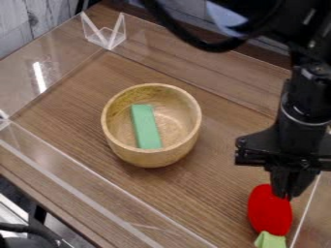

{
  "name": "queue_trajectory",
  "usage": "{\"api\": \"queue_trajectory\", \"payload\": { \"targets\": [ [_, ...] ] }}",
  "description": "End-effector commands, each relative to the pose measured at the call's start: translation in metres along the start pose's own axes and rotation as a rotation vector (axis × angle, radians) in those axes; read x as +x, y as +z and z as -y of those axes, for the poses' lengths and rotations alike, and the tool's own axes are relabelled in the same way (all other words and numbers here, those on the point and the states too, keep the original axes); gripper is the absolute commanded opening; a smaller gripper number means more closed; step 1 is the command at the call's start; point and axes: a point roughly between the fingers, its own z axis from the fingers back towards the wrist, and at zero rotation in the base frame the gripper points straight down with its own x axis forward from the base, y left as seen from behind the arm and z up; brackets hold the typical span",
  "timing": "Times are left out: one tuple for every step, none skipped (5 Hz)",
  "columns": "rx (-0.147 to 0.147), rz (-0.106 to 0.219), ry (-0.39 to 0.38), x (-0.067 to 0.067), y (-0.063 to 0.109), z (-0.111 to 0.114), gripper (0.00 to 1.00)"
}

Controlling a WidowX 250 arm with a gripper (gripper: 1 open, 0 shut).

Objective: Move the red object to the left side of the table

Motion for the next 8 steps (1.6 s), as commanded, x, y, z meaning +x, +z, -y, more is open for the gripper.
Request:
{"api": "queue_trajectory", "payload": {
  "targets": [
    [-0.047, 0.023, -0.072, 0.007, 0.01, 0.015, 1.0],
    [-0.031, 0.015, -0.036, 0.008, 0.0, 0.015, 1.0],
    [-0.012, 0.009, 0.026, 0.008, -0.002, 0.009, 1.0],
    [0.004, -0.006, -0.011, 0.016, -0.011, 0.008, 1.0],
    [0.018, -0.021, -0.047, 0.025, -0.02, 0.008, 1.0],
    [0.028, -0.023, 0.025, 0.031, -0.025, 0.005, 1.0],
    [0.037, -0.022, 0.097, 0.037, -0.031, 0.003, 1.0],
    [0.048, -0.021, 0.172, 0.031, -0.049, -0.003, 1.0]
  ]
}}
